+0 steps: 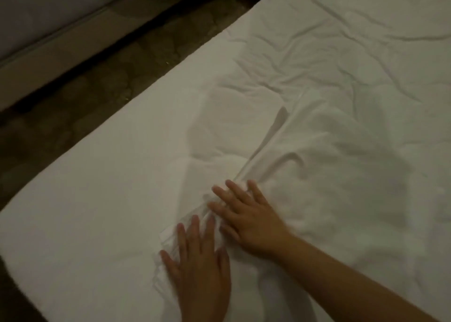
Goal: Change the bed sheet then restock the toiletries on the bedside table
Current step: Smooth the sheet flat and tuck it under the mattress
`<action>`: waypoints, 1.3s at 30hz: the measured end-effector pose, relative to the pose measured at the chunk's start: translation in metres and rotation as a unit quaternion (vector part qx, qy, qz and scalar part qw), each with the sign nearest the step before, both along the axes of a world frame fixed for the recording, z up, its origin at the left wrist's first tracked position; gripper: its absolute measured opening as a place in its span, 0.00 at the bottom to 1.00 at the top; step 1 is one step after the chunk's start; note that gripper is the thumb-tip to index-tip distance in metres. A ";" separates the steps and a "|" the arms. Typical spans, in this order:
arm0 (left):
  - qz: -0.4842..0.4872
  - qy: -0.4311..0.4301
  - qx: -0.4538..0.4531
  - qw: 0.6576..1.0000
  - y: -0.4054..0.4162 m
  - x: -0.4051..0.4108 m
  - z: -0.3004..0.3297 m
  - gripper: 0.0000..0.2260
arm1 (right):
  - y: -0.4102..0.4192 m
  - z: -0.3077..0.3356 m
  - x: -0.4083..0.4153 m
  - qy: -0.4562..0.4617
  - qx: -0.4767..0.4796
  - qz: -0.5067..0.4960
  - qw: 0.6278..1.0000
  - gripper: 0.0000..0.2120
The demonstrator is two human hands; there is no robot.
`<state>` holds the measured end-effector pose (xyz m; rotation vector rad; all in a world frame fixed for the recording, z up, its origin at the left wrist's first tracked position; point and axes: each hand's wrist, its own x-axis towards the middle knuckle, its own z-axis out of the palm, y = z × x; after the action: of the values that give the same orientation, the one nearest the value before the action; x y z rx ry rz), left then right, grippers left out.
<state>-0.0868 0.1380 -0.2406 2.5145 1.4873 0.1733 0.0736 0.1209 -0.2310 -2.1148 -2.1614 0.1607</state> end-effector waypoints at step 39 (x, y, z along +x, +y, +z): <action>-0.515 0.125 0.013 0.848 0.026 0.196 0.016 0.29 | -0.165 0.004 0.017 -0.018 0.036 -0.559 0.828 0.25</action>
<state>0.1095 0.1637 -0.2241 3.0300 0.0033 -0.3220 0.0907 -0.0438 -0.2270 -2.8993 -0.6045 -0.0771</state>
